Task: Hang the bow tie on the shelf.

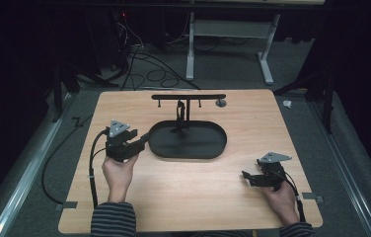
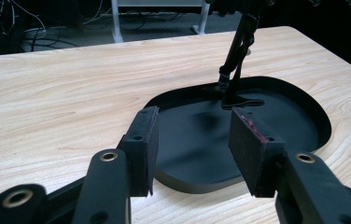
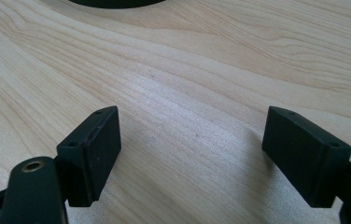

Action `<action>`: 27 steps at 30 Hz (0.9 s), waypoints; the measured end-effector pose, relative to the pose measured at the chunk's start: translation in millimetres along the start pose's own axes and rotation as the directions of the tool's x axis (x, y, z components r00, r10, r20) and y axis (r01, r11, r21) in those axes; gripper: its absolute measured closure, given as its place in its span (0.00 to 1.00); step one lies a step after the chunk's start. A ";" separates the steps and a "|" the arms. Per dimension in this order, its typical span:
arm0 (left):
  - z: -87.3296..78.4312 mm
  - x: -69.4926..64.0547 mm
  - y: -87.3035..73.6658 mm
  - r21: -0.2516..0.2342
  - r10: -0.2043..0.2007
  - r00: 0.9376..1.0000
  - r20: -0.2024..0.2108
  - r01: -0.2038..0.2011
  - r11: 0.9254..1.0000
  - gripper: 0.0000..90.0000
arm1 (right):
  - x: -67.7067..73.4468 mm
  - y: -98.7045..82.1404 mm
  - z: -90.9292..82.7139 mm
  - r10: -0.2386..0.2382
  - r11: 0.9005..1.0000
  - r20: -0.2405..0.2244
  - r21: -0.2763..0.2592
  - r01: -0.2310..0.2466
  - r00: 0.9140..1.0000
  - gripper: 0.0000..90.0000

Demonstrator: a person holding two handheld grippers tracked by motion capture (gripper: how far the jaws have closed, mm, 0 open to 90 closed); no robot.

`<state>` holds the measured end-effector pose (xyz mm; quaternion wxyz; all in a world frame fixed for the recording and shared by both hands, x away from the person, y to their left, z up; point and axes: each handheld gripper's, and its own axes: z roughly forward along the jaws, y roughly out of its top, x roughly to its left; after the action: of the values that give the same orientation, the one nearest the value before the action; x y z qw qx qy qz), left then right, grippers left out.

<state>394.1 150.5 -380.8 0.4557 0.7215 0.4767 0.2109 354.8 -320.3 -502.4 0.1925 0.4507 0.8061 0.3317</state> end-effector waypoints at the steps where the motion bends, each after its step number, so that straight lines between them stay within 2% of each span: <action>1: -0.8 0.2 -0.7 -0.002 -0.002 1.000 -0.001 0.002 1.000 0.59 | 0.0 0.0 0.0 0.000 1.000 0.000 0.000 0.000 1.000 0.23; 7: -5.9 -1.6 -4.6 0.002 0.021 0.999 -0.024 -0.021 1.000 0.59 | 0.0 0.0 0.0 0.000 1.000 0.000 0.000 0.000 1.000 0.23; 16: -11.9 -1.3 -10.5 -0.006 0.029 0.999 -0.026 -0.029 1.000 0.58 | 0.0 0.0 0.0 0.000 1.000 0.000 0.000 0.000 1.000 0.23; 18: -13.7 -2.0 -12.0 -0.005 0.018 0.999 -0.027 -0.018 1.000 0.58 | 0.0 0.0 0.0 0.000 1.000 0.000 0.000 0.000 1.000 0.23; 21: -15.7 -2.6 -14.9 -0.012 0.025 0.999 -0.042 -0.026 1.000 0.58 | 0.0 0.0 0.0 0.000 1.000 0.000 0.000 0.000 1.000 0.23; 27: -18.1 -0.5 -20.0 -0.013 0.013 0.999 -0.041 -0.013 1.000 0.58 | 0.0 0.0 0.0 0.000 1.000 0.000 0.000 0.000 1.000 0.23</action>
<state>370.6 160.9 -389.0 0.4494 0.7171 0.4798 0.2316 354.8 -320.3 -502.4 0.1926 0.4507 0.8060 0.3318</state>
